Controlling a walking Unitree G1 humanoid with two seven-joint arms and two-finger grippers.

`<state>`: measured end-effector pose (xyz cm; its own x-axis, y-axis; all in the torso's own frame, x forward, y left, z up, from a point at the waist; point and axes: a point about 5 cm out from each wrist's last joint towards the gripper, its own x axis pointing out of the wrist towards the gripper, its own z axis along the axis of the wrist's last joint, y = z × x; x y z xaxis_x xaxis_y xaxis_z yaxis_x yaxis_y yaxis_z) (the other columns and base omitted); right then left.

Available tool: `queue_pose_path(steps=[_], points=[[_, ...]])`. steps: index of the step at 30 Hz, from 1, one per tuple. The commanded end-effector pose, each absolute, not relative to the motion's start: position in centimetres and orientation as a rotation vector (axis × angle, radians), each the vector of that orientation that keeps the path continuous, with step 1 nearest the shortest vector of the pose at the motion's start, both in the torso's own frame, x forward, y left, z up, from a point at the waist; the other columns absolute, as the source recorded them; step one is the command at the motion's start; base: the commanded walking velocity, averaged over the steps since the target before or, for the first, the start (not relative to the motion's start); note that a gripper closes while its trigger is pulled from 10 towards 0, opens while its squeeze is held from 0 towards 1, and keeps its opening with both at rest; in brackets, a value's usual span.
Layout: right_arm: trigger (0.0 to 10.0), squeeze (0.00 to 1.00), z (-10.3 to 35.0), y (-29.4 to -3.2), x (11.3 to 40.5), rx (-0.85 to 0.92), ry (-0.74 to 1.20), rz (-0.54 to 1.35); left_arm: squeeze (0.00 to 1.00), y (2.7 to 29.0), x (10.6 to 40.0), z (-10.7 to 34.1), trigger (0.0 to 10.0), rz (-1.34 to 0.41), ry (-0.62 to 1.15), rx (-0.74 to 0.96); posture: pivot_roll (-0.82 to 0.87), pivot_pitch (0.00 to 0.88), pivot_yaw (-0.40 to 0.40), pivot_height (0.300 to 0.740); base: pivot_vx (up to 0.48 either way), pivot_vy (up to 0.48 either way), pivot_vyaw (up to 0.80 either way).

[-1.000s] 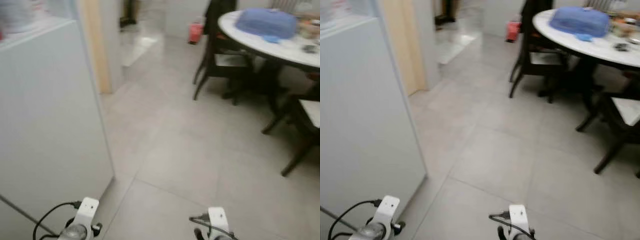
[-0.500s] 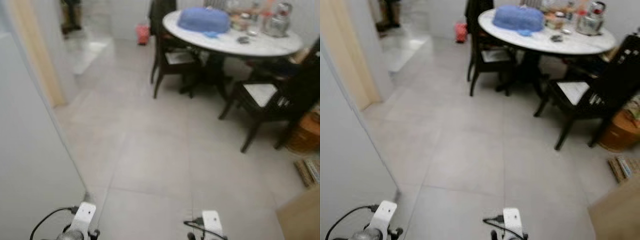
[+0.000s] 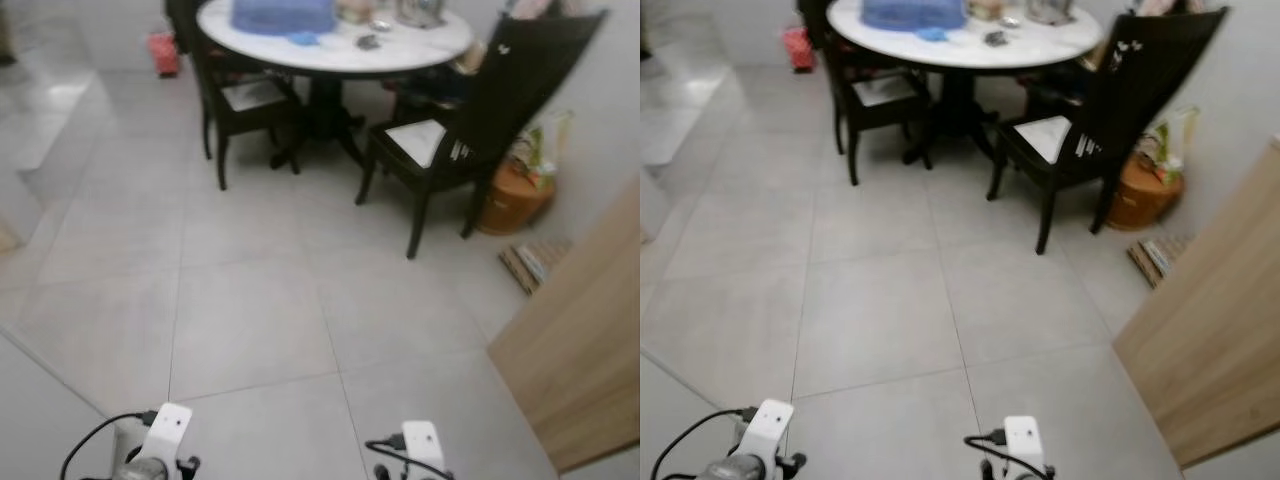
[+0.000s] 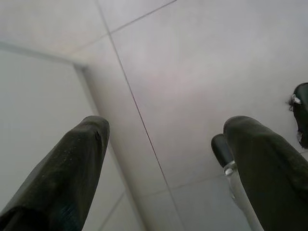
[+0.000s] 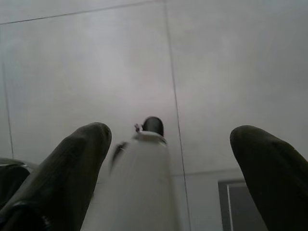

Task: Restocking fridge

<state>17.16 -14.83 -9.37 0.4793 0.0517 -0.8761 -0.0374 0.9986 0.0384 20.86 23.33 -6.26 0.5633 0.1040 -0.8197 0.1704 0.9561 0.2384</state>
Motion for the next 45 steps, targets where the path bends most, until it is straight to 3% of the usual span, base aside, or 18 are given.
queue_pose_path(steps=[1,18,25,29,40,45], points=[[10.0,0.0,-9.2,-15.0,17.5,0.011,1.058,0.047,0.0,23.5,20.6,-6.4,10.0,-0.03,0.992,0.299,-0.11,0.0,-0.01,0.74,0.0,0.0,-0.74],[10.0,0.0,-9.0,-14.4,17.9,0.021,1.04,0.051,0.0,23.9,20.8,-6.2,10.0,0.001,0.98,0.284,-0.11,0.0,0.013,0.74,0.0,0.0,-0.04],[10.0,0.0,-9.0,-14.6,18.0,0.021,1.036,0.046,0.0,23.6,20.1,-6.7,10.0,0.174,0.978,0.054,-0.11,0.0,0.0,0.74,0.0,0.0,0.0],[10.0,0.0,-9.0,-14.7,18.0,0.014,1.036,0.05,0.0,23.5,20.0,-6.8,10.0,0.223,0.984,0.014,-0.1,0.0,-0.01,0.74,0.0,0.0,0.0],[10.0,0.0,-8.9,-15.0,18.1,0.003,1.032,0.056,0.0,23.2,20.3,-6.7,10.0,0.179,0.976,0.038,-0.1,0.0,-0.027,0.74,0.0,0.0,0.0],[10.0,0.0,-8.9,-15.1,18.2,-0.001,1.028,0.058,0.0,22.9,21.0,-6.2,10.0,0.159,0.853,0.015,-0.11,0.0,-0.032,0.74,0.0,0.0,0.0]])
